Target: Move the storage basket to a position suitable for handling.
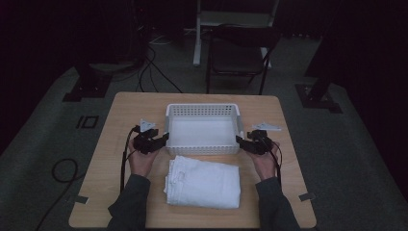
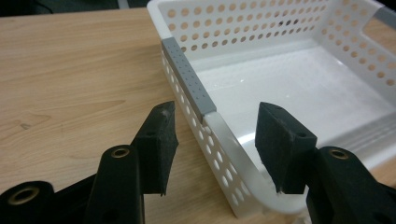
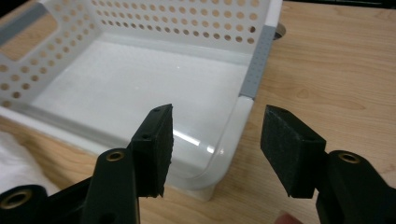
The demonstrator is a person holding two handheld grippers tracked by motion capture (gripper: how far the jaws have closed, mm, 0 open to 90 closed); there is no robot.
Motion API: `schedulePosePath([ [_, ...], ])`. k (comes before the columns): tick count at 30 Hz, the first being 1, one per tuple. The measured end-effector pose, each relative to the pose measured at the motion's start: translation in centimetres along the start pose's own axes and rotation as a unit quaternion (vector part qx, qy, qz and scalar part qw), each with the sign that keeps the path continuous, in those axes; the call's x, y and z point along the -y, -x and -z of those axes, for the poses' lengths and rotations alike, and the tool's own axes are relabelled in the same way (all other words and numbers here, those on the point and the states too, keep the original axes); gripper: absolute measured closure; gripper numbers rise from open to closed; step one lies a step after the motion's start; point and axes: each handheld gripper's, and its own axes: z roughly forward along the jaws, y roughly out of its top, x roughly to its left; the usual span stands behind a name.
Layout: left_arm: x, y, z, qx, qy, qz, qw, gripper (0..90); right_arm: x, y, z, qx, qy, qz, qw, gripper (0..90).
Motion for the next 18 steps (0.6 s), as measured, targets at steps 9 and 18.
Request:
schedulePosePath([
  [9,1.2,0.6,1.7,0.019,0.007,0.003,0.9998,43.2,0.5,-1.1,2.3,0.003,0.014,0.027,0.9995,42.9],
  [18,2.5,2.3,3.4,0.026,0.000,-0.017,0.9995,42.1,3.6,-1.9,3.7,-0.017,-0.005,0.048,0.9987,41.5],
])
